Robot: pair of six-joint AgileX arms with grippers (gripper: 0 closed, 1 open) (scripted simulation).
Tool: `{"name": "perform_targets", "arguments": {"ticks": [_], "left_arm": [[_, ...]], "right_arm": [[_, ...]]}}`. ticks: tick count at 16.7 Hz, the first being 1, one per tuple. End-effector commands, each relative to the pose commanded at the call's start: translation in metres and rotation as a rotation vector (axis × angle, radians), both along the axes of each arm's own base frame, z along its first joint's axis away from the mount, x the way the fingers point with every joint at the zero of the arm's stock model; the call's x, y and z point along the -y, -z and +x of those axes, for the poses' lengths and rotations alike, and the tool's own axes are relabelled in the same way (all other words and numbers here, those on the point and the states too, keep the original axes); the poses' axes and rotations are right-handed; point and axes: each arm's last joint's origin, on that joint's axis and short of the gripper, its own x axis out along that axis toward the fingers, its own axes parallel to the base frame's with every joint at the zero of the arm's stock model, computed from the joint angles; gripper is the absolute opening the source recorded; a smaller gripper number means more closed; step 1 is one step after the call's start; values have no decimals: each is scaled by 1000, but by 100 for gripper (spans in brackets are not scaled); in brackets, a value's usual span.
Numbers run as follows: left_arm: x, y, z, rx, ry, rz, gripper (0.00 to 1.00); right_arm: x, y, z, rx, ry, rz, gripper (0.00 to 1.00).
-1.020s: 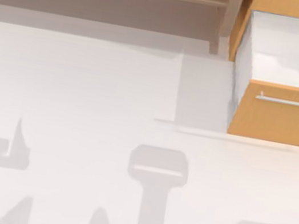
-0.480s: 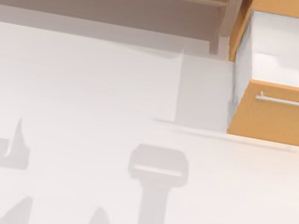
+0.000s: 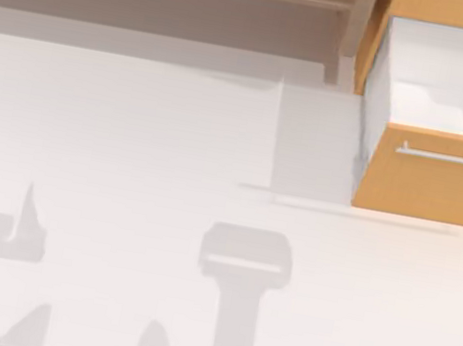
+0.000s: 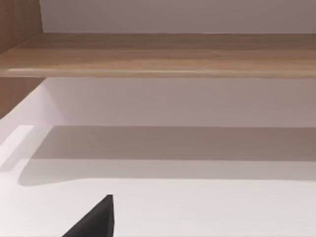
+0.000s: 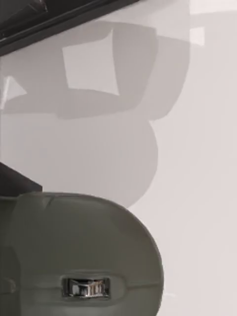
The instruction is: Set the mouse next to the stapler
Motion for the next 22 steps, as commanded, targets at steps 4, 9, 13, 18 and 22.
{"name": "perform_targets", "arguments": {"ticks": [4, 9, 13, 18, 22], "left_arm": [[0, 0, 0, 0, 0, 0, 100], [0, 0, 0, 0, 0, 0, 100], [0, 0, 0, 0, 0, 0, 100], [0, 0, 0, 0, 0, 0, 100], [0, 0, 0, 0, 0, 0, 100]], "right_arm": [[0, -3, 2, 29, -1, -6, 0], [1, -7, 5, 70, -2, -14, 0], [1, -9, 7, 94, -2, -19, 0], [2, -5, 7, 91, 0, -19, 0], [1, 6, 4, 46, 1, -10, 0]]}}
